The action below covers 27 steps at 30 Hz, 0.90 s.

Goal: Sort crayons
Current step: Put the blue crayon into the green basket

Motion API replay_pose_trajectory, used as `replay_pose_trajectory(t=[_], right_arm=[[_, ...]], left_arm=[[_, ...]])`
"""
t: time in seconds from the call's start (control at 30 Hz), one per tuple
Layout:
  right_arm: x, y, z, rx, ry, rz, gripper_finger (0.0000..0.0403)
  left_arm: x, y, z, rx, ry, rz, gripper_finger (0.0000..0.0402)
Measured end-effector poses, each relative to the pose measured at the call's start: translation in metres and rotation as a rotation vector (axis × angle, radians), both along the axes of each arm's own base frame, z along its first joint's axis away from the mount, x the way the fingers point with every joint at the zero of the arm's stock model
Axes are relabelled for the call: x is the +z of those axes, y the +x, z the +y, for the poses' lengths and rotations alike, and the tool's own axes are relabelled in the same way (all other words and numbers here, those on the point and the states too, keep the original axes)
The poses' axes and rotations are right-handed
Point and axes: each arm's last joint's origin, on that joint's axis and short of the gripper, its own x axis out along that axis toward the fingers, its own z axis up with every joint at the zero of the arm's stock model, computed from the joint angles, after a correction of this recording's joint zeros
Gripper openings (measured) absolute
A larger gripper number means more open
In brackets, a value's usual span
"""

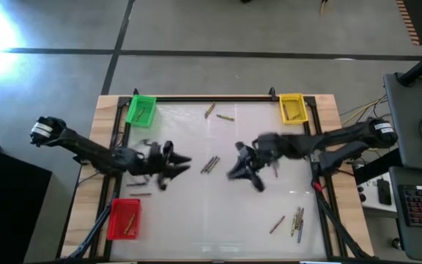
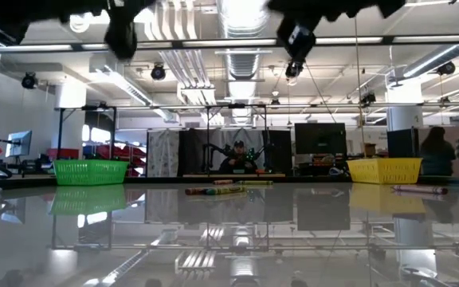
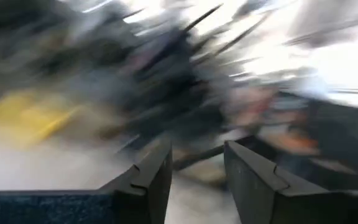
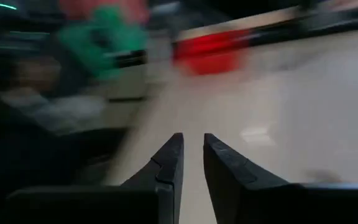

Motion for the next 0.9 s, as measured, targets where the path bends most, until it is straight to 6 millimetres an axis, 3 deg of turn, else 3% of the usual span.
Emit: replay_pose_trajectory(t=[0.03,0.1,0.2,0.3,0.47,0.63,0.9], right_arm=[[0.003,0.001,-0.002,0.065,0.046,0.005,0.0049],[0.001,0.002,-0.004,0.026,0.045,0.026,0.0045],[-0.005,0.006,-0.01,-0.265,-0.085,0.033,0.0043],[-0.026,0.008,-0.017,-0.54,-0.204,0.116,0.0044],[-0.061,0.017,-0.019,-0.665,-0.214,0.225,0.0043],[-0.095,0.029,-0.018,-0.68,-0.197,0.316,0.0043],[-0.101,0.038,-0.018,-0.677,-0.219,0.365,0.0043]], left_arm=[[-0.01,0.0,0.004,0.052,-0.031,0.114,0.0125],[-0.026,0.001,0.012,0.087,-0.048,0.374,0.0117],[-0.039,-0.009,0.021,0.142,-0.084,0.809,0.0109],[-0.038,-0.022,0.028,0.298,-0.103,1.095,0.0104],[-0.038,-0.033,0.028,0.309,-0.074,1.366,0.0102],[-0.057,-0.036,0.023,0.352,-0.168,1.41,0.0102],[-0.078,-0.034,0.019,0.3,-0.16,1.504,0.0102]])
